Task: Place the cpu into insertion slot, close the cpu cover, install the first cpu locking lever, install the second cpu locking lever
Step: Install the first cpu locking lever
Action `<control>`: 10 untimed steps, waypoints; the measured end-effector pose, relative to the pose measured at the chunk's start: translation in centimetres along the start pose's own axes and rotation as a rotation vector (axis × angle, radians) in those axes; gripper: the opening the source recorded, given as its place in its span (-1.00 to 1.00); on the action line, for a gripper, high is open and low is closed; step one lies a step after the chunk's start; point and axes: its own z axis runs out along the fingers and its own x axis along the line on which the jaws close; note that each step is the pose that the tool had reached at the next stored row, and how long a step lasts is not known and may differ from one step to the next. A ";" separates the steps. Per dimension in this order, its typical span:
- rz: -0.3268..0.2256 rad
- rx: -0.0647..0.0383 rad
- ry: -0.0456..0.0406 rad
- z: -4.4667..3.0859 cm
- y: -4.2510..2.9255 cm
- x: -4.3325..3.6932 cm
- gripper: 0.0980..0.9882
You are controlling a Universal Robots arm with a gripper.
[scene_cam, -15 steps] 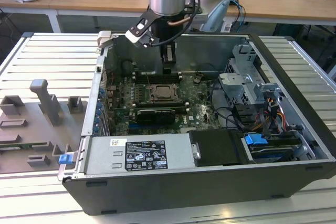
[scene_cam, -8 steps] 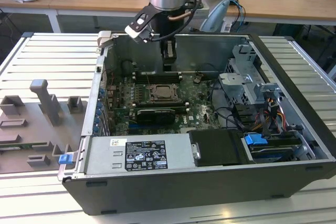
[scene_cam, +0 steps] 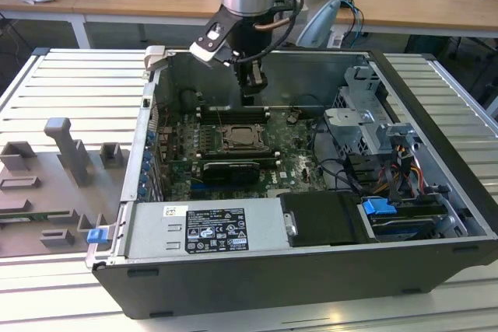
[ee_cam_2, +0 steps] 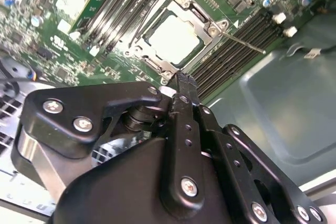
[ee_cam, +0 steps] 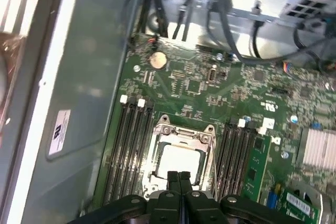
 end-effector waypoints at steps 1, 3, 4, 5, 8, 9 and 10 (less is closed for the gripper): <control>-0.017 0.000 0.0010 0.00 0.00 0.00 -0.98; -0.039 0.001 0.0025 0.01 0.00 0.00 -0.98; -0.047 0.001 0.0029 0.02 0.00 0.00 -0.98; -0.056 0.001 0.0035 0.02 0.00 0.00 -0.98; -0.069 0.001 0.0042 0.04 -0.03 0.00 -0.98; -0.072 0.001 0.0045 0.05 -0.04 0.01 -0.98; -0.076 0.001 0.0048 0.05 -0.07 0.02 -0.98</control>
